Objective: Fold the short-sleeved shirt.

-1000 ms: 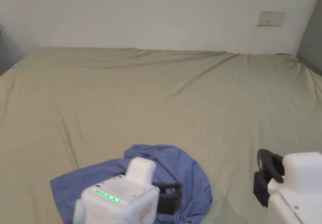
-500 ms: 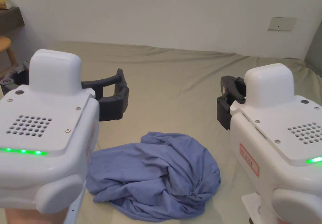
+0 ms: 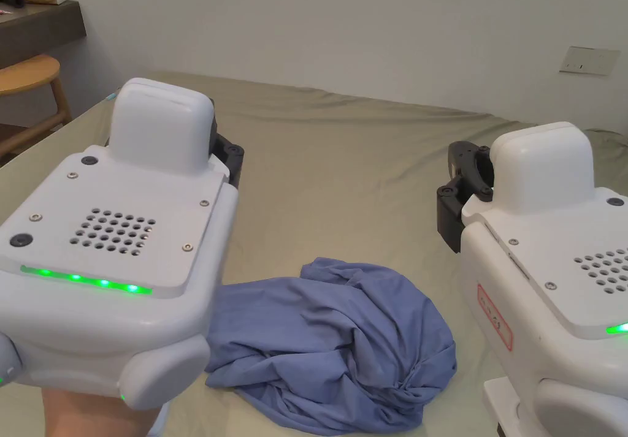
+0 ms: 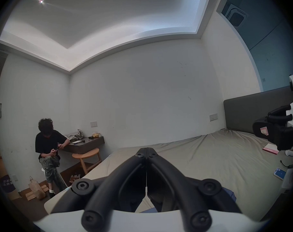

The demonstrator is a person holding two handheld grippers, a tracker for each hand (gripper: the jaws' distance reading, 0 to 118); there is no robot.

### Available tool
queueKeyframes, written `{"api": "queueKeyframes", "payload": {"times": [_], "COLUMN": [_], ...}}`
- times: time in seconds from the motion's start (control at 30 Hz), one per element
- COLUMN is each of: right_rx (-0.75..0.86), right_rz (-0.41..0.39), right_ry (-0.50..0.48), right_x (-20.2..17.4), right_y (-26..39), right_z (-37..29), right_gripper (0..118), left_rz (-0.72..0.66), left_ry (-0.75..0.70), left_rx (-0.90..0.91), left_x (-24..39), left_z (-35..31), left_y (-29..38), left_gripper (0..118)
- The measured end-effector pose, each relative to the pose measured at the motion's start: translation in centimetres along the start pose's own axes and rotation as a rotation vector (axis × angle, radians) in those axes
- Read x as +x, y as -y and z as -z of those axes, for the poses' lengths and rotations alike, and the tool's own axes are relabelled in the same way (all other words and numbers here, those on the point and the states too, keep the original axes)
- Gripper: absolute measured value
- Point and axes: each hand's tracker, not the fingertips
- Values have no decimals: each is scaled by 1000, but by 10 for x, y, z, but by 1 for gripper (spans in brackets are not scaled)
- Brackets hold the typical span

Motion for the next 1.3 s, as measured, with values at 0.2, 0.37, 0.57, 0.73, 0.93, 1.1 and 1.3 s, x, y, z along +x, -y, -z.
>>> {"api": "queueKeyframes", "payload": {"times": [0.2,0.37,0.57,0.73,0.93,1.1,1.3], "right_rx": [-55,-156,-269,-348,-424,-463,-551], "right_rz": [15,5,-13,6,-46,-83,-112], "right_ry": [-32,-65,-56,-36,-50,-99,-241], "right_x": [-4,-3,10,24,34,38,32], "right_y": [20,53,98,127,145,142,143], "right_z": [23,54,86,108,131,155,221], "right_gripper": [1,1,1,1,1,1,1], "left_rz": [0,7,-115,-160,-155,-164,-35], "left_ry": [22,87,30,27,15,14,111], "left_rx": [-111,-394,-717,-850,-998,-986,-916], "left_x": [-4,-3,-22,-37,-31,-28,-15], "left_z": [29,85,156,223,263,257,238], "left_y": [30,117,239,297,347,363,332], "left_gripper": [0,0,0,39,105,103,0]}}
